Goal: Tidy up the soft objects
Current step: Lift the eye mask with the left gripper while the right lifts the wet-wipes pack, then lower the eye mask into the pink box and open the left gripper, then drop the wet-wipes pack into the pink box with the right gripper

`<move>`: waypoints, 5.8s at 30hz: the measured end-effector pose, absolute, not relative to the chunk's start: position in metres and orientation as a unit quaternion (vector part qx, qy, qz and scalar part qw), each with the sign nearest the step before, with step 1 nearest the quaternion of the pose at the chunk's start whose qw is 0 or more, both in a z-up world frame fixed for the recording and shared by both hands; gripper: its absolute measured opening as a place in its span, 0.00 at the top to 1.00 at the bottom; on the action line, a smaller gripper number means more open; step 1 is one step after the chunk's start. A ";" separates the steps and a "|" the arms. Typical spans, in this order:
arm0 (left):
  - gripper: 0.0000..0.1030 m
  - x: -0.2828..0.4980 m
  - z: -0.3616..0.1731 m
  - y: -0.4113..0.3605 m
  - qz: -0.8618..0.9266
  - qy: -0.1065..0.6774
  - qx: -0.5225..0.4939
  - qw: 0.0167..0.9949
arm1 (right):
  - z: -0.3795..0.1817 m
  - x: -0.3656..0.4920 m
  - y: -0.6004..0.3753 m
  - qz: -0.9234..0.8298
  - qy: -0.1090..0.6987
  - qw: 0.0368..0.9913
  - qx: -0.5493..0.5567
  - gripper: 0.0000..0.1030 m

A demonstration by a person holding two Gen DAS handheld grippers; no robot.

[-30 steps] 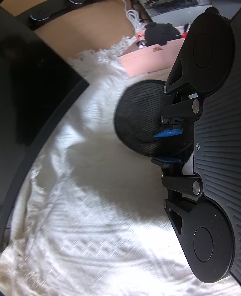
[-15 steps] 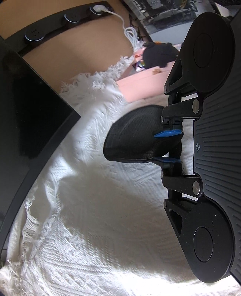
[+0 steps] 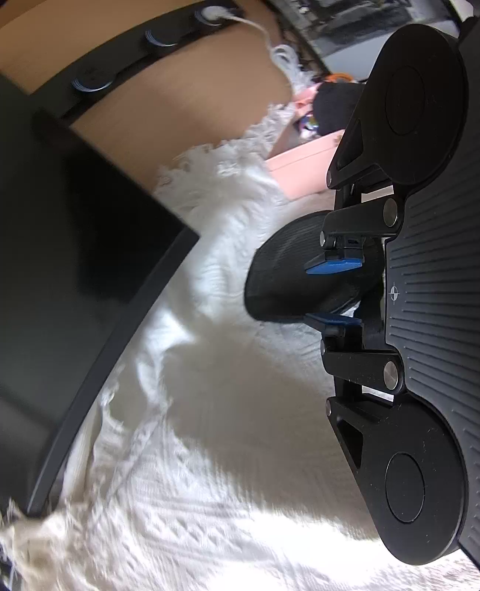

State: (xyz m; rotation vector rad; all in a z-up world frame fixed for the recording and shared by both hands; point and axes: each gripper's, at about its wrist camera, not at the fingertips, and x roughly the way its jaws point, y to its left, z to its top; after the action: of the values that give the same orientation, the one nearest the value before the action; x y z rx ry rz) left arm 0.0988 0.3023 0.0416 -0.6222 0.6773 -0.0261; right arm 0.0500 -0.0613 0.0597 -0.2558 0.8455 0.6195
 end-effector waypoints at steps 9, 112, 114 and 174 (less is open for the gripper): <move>0.75 0.096 0.032 0.312 -0.017 0.328 -0.322 0.888 | 0.060 0.093 -0.030 0.278 0.371 0.874 -0.144 0.24; 0.79 0.233 0.089 0.066 -0.183 0.370 -0.140 0.900 | 0.072 0.018 -0.179 0.121 0.380 0.914 -0.069 0.26; 0.79 0.229 0.092 0.068 -0.189 0.368 -0.138 0.900 | 0.073 0.022 -0.180 0.124 0.383 0.913 -0.063 0.26; 0.78 -0.002 0.008 0.014 -0.031 0.312 -0.029 0.949 | 0.009 0.048 -0.177 0.097 0.368 0.924 -0.039 0.02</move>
State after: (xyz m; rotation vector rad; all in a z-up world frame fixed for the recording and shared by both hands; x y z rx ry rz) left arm -0.0016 0.0140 0.0078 -0.0596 0.6358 -0.0637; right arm 0.0478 -0.1767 0.0088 -0.0807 0.7559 0.1985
